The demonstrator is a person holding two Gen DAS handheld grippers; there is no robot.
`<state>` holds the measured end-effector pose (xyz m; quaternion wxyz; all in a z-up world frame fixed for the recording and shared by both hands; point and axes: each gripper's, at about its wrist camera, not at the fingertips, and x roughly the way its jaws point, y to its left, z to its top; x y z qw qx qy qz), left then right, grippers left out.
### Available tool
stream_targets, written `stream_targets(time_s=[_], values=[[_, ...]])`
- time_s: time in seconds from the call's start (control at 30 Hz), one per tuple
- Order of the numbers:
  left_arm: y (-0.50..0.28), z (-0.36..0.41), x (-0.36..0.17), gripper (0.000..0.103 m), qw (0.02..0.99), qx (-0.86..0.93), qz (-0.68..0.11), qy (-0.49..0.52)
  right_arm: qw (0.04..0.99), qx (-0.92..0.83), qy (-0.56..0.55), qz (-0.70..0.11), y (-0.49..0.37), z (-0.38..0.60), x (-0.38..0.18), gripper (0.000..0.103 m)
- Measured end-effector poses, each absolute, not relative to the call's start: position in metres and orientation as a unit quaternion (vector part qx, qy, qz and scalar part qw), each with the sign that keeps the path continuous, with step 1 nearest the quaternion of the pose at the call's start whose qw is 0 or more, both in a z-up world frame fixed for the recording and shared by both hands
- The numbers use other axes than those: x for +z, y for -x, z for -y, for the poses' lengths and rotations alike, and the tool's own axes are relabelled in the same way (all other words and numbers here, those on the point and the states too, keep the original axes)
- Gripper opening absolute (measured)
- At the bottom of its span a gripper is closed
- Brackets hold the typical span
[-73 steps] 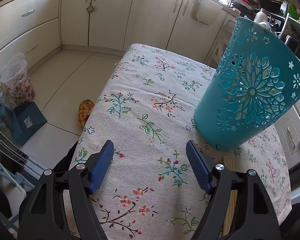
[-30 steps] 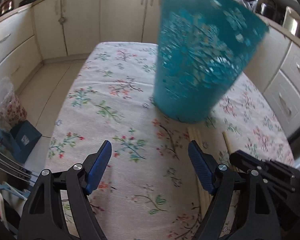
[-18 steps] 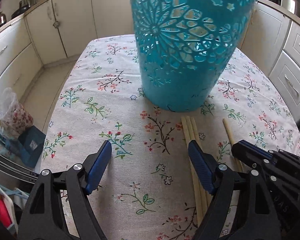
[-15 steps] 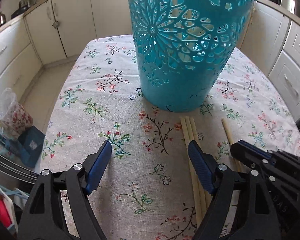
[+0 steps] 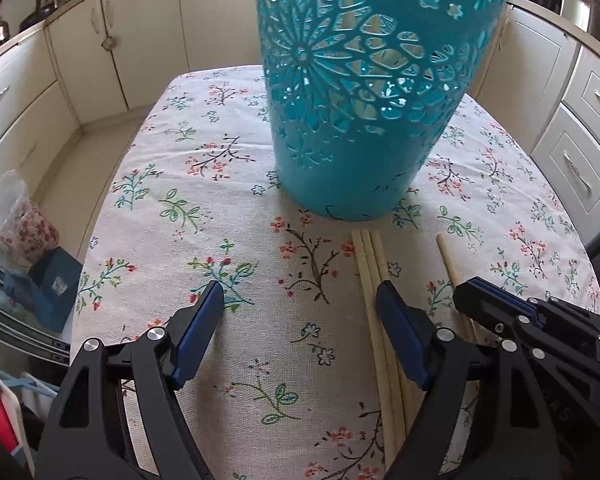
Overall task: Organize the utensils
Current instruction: 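Grasp a wooden stick from the bundle with the left gripper and lift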
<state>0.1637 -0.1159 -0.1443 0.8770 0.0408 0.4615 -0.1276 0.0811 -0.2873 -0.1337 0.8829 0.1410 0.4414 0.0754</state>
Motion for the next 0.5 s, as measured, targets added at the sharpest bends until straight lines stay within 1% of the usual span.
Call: stream_targets(time_s=[0.2, 0.27, 0.3, 0.33, 0.37, 0.43, 0.5], values=[[-0.165, 0.120, -0.145, 0.074, 0.877, -0.122, -0.462, -0.053, 0.882, 0.076, -0.137, -0.443, -0.083, 0.287, -0.134, 0.007], [-0.167, 0.124, -0.146, 0.072, 0.877, -0.113, -0.463, -0.066, 0.883, 0.076, -0.134, -0.444, -0.084, 0.286, -0.134, 0.007], [-0.168, 0.126, -0.146, 0.069, 0.877, -0.112, -0.462, -0.068, 0.882, 0.075, -0.133, -0.445, -0.085, 0.286, -0.134, 0.007], [-0.169, 0.127, -0.145, 0.061, 0.878, -0.113, -0.460, -0.070, 0.882, 0.075, -0.132, -0.446, -0.087, 0.286, -0.134, 0.007], [-0.170, 0.128, -0.145, 0.057, 0.879, -0.116, -0.457, -0.070, 0.882, 0.075, -0.132, -0.446, -0.088, 0.285, -0.134, 0.007], [-0.170, 0.130, -0.143, 0.034, 0.879, -0.123, -0.455, -0.070, 0.882, 0.075, -0.130, -0.447, -0.089, 0.285, -0.133, 0.007], [-0.171, 0.128, -0.142, 0.030, 0.877, -0.127, -0.459, -0.066, 0.881, 0.076, -0.124, -0.450, -0.092, 0.284, -0.133, 0.007]])
